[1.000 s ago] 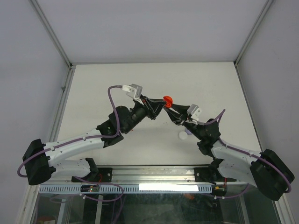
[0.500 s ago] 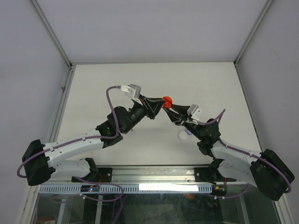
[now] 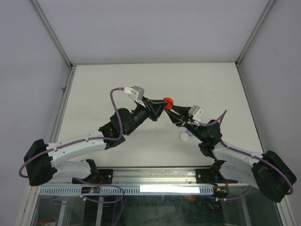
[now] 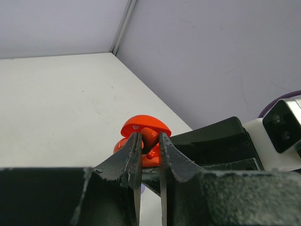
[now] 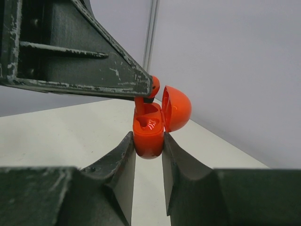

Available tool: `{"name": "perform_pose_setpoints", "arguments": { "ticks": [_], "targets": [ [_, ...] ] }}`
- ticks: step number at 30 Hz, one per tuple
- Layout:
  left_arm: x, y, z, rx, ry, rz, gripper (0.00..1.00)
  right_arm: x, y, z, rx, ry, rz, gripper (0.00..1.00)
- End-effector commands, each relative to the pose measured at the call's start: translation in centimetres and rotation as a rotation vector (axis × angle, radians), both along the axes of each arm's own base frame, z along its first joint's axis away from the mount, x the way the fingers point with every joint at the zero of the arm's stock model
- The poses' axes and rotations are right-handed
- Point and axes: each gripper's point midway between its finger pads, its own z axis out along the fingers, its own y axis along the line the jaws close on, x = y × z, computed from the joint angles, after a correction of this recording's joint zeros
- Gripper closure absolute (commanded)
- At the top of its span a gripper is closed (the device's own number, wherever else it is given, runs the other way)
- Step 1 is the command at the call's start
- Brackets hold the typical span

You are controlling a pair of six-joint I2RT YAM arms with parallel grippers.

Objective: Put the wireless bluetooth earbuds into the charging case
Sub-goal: Place the earbud in the charging case.

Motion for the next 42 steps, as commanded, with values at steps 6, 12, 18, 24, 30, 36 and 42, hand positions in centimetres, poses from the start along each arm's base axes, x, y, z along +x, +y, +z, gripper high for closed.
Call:
{"name": "perform_pose_setpoints", "arguments": {
  "ticks": [6,12,18,24,30,36,42],
  "targets": [
    [-0.4,-0.6,0.2,-0.003,-0.029,-0.016,0.89,-1.0,-0.3,4.9,0.106,-0.105,0.019,1.0],
    [-0.3,-0.2,0.2,0.012,-0.015,0.008,0.8,-1.0,-0.4,5.0,0.106,-0.108,0.017,1.0],
    [-0.2,0.5,0.3,0.028,-0.004,0.039,0.68,-1.0,-0.5,5.0,0.11,-0.108,0.016,1.0],
    [-0.2,1.4,1.3,0.025,-0.006,0.064,0.6,-0.9,-0.6,4.8,0.11,-0.103,0.006,1.0],
    [0.0,2.6,1.6,0.061,0.019,0.107,0.55,-0.8,-0.8,4.5,0.106,-0.097,-0.009,1.0],
    [-0.2,2.4,2.4,0.1,0.008,0.088,0.49,-0.7,-0.8,4.4,0.099,-0.093,-0.012,1.0],
    [-0.4,1.1,3.3,0.111,-0.016,0.04,0.43,-0.6,-0.7,4.2,0.093,-0.087,-0.012,1.0]
  ]
}}
